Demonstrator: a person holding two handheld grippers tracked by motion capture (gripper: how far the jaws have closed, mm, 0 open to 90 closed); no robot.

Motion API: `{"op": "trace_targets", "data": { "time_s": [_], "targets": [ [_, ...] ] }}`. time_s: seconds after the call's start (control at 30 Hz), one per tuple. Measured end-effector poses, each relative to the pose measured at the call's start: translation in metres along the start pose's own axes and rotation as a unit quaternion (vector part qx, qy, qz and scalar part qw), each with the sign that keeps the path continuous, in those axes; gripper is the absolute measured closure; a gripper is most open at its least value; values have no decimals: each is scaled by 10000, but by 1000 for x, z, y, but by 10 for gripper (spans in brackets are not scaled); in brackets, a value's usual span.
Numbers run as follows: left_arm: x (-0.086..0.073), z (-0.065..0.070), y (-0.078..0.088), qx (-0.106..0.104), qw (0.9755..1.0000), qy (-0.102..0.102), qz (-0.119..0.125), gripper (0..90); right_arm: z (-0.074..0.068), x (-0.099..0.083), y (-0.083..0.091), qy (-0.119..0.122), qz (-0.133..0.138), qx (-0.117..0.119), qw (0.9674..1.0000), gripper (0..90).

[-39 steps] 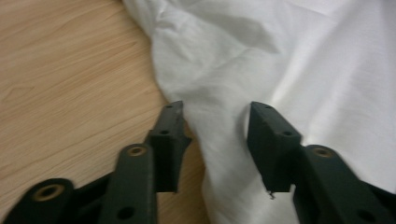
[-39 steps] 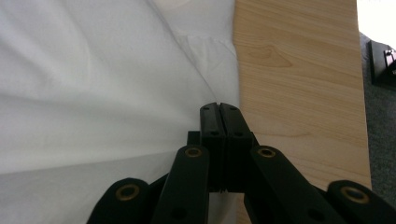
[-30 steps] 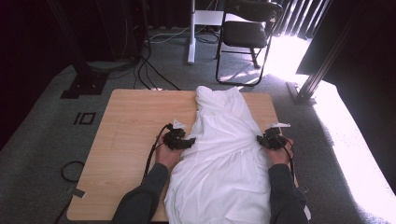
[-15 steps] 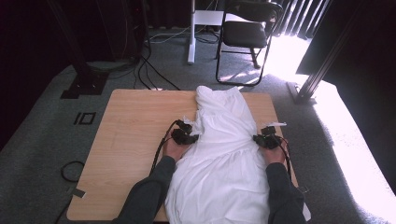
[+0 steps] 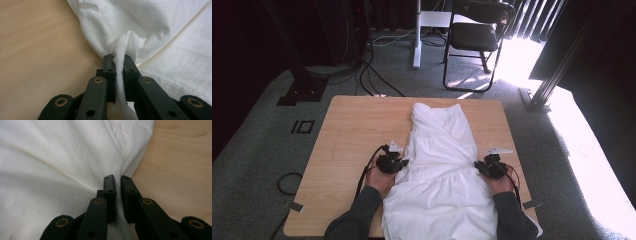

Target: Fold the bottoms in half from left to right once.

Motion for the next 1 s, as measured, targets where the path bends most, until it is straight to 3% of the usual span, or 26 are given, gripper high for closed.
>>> {"op": "trace_targets", "data": {
  "time_s": [0.03,0.07,0.13,0.17,0.27,0.3,0.37,0.4,0.47,0.53,0.67,0.73,0.83,0.87,0.9,1.0],
  "targets": [
    [0,0,0,0,10000,0,0,848,-7,-5,3,-1,-33,24,10000,834],
    [-11,3,10,7,9999,-98,-30,845,-13,-10,5,10,-34,55,10000,834],
    [-15,5,14,-25,9999,-106,-47,844,-19,-14,8,25,-18,98,9999,834],
    [-24,9,21,-93,9999,-76,-36,844,-28,-22,13,11,-13,148,9999,835],
    [-31,15,27,-137,9997,-186,-86,820,-38,-31,19,10,-60,252,9997,818],
    [-33,16,31,-96,9996,-252,-64,761,-39,-32,20,5,-112,283,9995,778],
    [-30,12,33,-63,9999,-111,54,628,-38,-31,22,61,-178,221,9996,636],
    [-26,9,35,-97,9998,-13,149,602,-36,-27,24,76,-147,166,9997,571],
    [-18,4,38,-82,9994,69,326,563,-34,-13,30,103,38,151,9998,497],
    [-9,-1,40,-54,9990,98,437,546,-34,4,38,222,196,178,9994,494],
    [7,-6,38,-4,9983,141,559,537,-41,43,39,499,377,347,9974,593],
    [12,-7,34,-2,9982,163,578,537,-45,60,31,650,350,432,9963,691],
    [18,-5,26,-47,9984,148,548,534,-53,81,14,787,273,653,9944,751],
    [18,-5,26,-47,9984,148,548,528,-53,81,14,787,273,653,9944,751],
    [19,-3,20,-85,9987,149,482,526,-57,94,1,960,222,640,9931,750],
    [17,1,9,-107,9993,105,356,526,-62,113,-19,917,228,771,9925,739]
  ]
}}
Point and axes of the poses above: each handheld gripper's, and its own axes: y roughly backward along the jaws, x roughly out of its top, z roughly to its right, the point moved 10 cm from there along -y, roughly forward along the jaws, and after that the axes turned 8 degrees about x, right-handed, at the moved point
